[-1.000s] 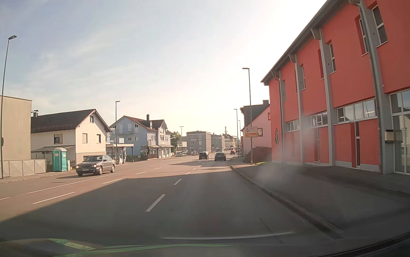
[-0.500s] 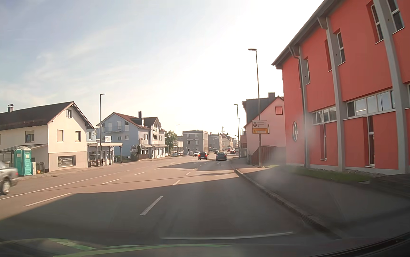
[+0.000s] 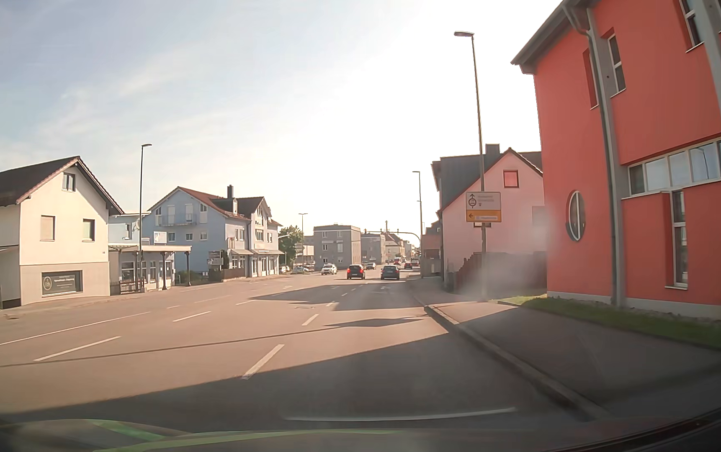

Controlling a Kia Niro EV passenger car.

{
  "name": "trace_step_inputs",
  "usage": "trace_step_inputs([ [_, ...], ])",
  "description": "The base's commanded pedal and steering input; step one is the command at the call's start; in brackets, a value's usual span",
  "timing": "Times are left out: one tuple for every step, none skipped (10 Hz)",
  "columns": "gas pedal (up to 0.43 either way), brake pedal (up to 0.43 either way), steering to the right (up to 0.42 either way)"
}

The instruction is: Follow the waypoints while adhering to traffic rules and regulations

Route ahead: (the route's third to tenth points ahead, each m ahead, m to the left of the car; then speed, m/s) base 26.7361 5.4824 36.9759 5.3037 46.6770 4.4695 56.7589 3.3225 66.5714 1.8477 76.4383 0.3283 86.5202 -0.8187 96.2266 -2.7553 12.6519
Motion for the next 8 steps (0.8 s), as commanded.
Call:
trace_step_inputs([
  [0.028, 0.000, 0.007],
  [0.020, 0.000, 0.007],
  [0.020, 0.000, 0.008],
  [0.020, 0.000, 0.007],
  [0.000, 0.000, 0.009],
  [0.000, 0.000, 0.010],
  [0.000, 0.000, 0.010],
  [0.000, 0.000, 0.011],
])
